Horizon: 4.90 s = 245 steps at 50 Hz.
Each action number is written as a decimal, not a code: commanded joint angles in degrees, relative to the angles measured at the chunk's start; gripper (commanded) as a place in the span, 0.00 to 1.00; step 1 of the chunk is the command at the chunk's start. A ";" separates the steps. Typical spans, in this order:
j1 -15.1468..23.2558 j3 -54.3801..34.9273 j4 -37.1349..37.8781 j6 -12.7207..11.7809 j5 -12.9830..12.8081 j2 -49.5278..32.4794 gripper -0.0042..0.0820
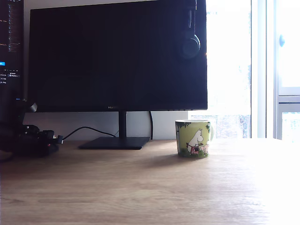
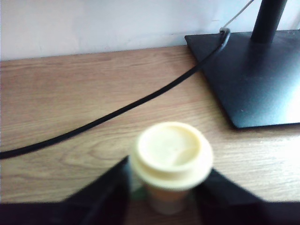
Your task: Pick up the coffee capsules from the table one by one and drop them inside the nearest coffee cup
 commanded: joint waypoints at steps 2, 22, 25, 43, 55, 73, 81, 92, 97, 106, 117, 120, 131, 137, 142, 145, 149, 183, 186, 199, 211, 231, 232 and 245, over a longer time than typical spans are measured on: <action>-0.13 -0.24 -0.37 0.22 0.07 2.10 0.16; -0.13 -0.24 -2.05 1.07 0.61 1.25 0.16; -0.13 -0.26 -3.78 2.78 1.90 0.20 0.16; -0.50 -0.33 -17.09 7.32 8.11 -9.51 0.16; -2.08 -1.27 -23.43 7.76 12.66 -15.67 0.16; -6.03 -11.39 -21.88 7.67 12.68 -25.66 0.16; -9.27 -15.72 -21.27 7.58 12.66 -30.82 0.16; -15.69 -18.67 -21.00 5.95 12.52 -34.32 0.16; -19.17 -18.71 -21.09 4.15 12.02 -34.32 0.16; -25.44 -18.73 -21.09 2.47 10.29 -34.38 0.16; -31.39 -18.73 -20.87 1.03 8.11 -34.38 0.16; -32.46 -18.73 -20.81 1.05 8.09 -34.38 0.16; -34.34 -18.73 -20.70 1.20 7.76 -34.38 0.16; -34.40 -18.73 -20.76 1.20 7.74 -34.38 0.16; -34.40 -18.73 -20.76 1.20 7.72 -34.38 0.16; -34.40 -18.73 -20.76 1.20 7.72 -34.38 0.16; -34.40 -18.73 -20.76 1.20 7.69 -34.38 0.16; -34.42 -6.84 -36.87 1.70 7.63 -34.38 0.16; -34.42 -4.90 -39.30 1.73 7.23 -34.32 0.16; -34.42 2.45 -46.82 1.75 6.21 -33.20 0.16; -34.75 7.39 -49.44 1.79 5.77 -29.94 0.16; -36.30 16.20 -52.48 1.86 3.17 -23.17 0.16; -36.30 16.85 -53.09 1.86 3.15 -22.84 0.16; -36.92 25.22 -58.66 1.66 1.14 -17.14 0.16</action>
